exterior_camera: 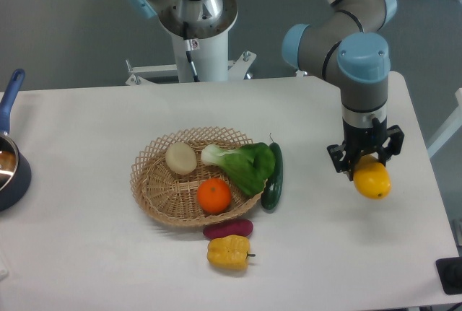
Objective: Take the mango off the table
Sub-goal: 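Lift the grasped mango up off the table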
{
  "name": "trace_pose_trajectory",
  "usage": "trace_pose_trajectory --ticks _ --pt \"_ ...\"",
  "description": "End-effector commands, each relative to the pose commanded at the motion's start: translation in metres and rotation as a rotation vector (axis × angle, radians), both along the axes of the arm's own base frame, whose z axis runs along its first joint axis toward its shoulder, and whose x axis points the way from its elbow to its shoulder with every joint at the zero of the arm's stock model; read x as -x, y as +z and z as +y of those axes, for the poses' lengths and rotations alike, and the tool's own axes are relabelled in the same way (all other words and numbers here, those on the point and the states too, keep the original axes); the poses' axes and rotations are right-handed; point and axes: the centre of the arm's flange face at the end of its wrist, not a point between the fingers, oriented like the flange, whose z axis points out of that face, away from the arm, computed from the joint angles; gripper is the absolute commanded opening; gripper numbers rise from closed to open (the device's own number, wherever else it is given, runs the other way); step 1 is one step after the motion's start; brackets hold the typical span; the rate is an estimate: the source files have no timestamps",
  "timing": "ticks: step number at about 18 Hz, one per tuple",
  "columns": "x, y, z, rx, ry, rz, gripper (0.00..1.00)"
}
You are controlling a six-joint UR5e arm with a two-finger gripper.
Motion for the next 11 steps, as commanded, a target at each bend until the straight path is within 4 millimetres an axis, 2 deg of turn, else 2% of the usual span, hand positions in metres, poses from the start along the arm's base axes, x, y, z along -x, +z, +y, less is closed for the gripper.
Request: trace_pose_trajectory --ticks 5,11 --pt "-0.007 -0.006 -0.001 0.094 -0.241 0.014 0.15" --pt "-0.012 -0.005 -0.005 0.161 -0.256 -0.045 0.14"
